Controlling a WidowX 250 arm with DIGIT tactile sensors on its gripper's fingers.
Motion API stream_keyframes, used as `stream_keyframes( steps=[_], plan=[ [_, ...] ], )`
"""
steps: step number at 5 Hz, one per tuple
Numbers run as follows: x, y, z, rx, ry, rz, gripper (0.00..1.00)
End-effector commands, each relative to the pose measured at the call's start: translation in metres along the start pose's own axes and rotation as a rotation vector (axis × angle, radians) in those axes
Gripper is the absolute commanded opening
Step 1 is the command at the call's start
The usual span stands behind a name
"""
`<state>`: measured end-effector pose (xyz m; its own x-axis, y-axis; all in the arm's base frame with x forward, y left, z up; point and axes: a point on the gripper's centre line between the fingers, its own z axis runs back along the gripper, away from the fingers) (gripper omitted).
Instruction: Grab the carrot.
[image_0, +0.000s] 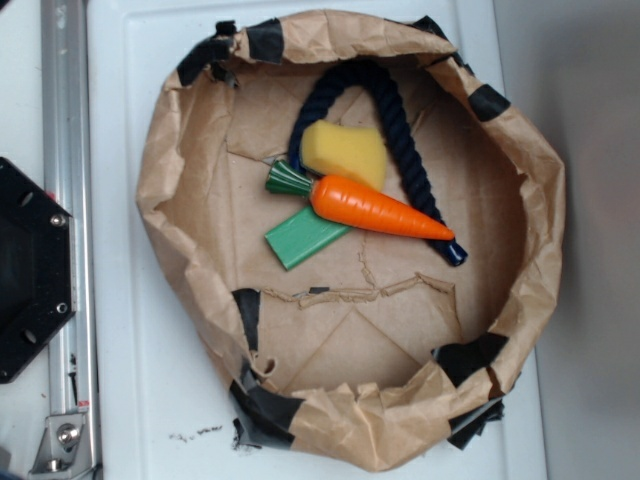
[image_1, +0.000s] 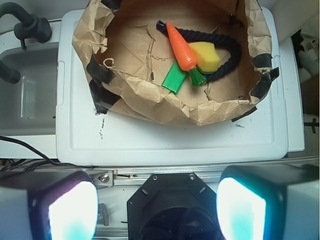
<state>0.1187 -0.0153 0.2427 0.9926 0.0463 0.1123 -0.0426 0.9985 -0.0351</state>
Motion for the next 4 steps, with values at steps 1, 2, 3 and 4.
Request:
stream_keyframes(
  steps=[1, 2, 3, 4],
  plan=[
    [0.000, 0.000, 0.000, 0.000, 0.000, 0.000, 1.00],
    [0.046, 0.014, -0.041, -0.033, 0.035, -0.027, 1.00],
    [0.092, 0.013, -0.076, -0.009, 0.027, -0.118, 1.00],
    [0.116, 0.022, -0.133, 0.032, 0.121, -0.126, 1.00]
  ],
)
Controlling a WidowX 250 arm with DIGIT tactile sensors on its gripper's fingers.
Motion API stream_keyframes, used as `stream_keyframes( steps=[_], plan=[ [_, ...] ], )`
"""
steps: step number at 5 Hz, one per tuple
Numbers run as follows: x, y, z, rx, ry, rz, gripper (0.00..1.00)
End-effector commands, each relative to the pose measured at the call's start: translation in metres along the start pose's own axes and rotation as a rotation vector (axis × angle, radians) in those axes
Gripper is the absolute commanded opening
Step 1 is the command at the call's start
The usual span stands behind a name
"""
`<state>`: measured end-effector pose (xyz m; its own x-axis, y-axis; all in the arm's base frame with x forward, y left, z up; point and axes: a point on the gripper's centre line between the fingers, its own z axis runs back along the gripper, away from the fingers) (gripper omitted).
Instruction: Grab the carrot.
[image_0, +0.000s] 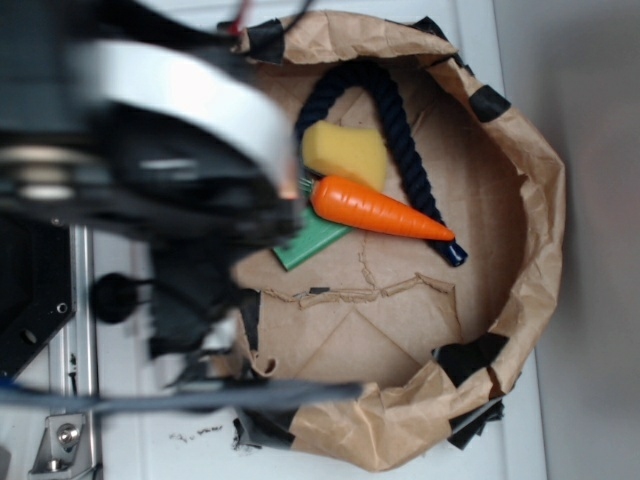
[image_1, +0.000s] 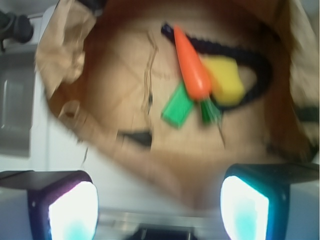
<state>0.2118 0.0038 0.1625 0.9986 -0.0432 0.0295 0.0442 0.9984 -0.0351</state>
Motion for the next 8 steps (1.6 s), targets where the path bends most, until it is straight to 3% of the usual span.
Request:
stream_keyframes(
  steps=[1, 2, 3, 5, 6, 8],
  plan=[
    [0.047, 0.010, -0.091, 0.065, 0.115, -0.068, 1.00],
    [0.059, 0.004, -0.113, 0.108, 0.135, -0.114, 1.00],
    [0.074, 0.001, -0.114, 0.114, 0.140, -0.151, 1.00],
    [0.089, 0.028, -0.090, 0.161, 0.081, -0.134, 1.00],
    [0.086, 0.032, -0.086, 0.109, 0.065, -0.249, 1.00],
    [0.081, 0.010, -0.140, 0.035, 0.119, -0.347, 1.00]
  ],
)
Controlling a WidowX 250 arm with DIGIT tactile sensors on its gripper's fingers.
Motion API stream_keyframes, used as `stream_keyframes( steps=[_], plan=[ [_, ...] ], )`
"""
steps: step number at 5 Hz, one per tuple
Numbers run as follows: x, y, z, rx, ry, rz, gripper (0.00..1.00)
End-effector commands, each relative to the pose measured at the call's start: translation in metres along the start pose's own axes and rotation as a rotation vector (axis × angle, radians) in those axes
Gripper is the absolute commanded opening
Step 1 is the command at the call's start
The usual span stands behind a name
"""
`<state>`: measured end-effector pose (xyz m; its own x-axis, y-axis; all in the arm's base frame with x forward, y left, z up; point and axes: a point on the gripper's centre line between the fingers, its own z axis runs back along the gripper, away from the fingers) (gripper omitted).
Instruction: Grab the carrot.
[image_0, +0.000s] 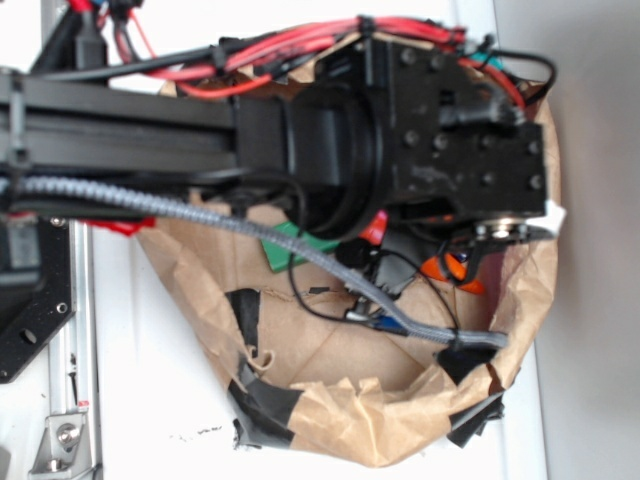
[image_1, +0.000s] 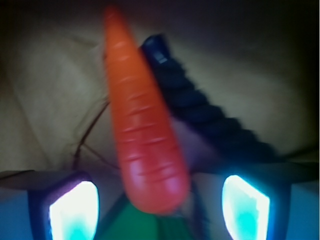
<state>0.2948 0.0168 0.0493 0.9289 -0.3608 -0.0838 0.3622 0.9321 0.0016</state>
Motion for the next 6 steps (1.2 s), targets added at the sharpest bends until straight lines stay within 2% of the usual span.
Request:
stream_keyframes(
  steps=[1, 2, 4, 5, 6],
  plan=[
    [0.011, -0.022, -0.044, -0.011, 0.038, -0.041, 1.00],
    [0.011, -0.023, -0.053, 0.027, 0.075, -0.008, 0.00],
    [-0.008, -0.010, 0.014, 0.039, -0.055, 0.030, 0.00],
    [-0.024, -0.016, 0.063, 0.002, -0.069, 0.036, 0.00],
    [-0.038, -0.022, 0.112, 0.024, -0.091, 0.229, 0.00]
  ],
)
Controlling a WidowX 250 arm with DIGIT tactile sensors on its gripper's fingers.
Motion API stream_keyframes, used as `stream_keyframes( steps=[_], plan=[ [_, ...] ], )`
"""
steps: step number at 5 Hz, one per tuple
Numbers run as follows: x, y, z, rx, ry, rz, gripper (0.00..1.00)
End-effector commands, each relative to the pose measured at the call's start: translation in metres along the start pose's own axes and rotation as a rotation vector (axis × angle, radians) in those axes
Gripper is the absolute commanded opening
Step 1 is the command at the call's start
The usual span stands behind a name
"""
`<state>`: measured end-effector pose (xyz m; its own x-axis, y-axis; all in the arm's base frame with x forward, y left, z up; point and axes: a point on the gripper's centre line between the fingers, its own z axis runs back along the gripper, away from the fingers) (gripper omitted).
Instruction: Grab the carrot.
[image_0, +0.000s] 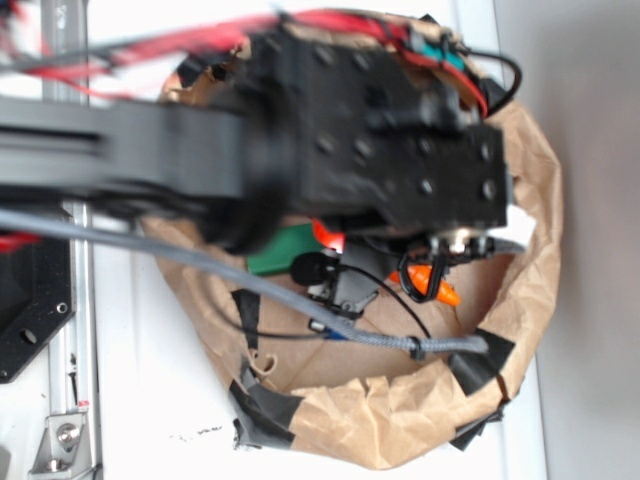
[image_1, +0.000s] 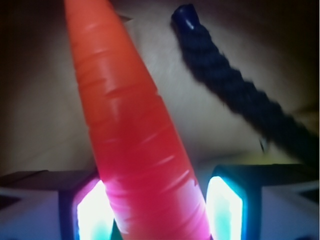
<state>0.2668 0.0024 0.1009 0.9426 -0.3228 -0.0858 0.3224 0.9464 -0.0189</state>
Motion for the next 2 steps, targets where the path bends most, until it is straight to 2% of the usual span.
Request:
stream_keyframes(
  steps=[1, 2],
  plan=[
    [-0.0209, -0.0027, 0.0918, 0.059, -0.149, 0.287, 0.00],
    [-0.0235, -0.0053, 0.0905, 0.026, -0.143, 0.313, 0.00]
  ],
)
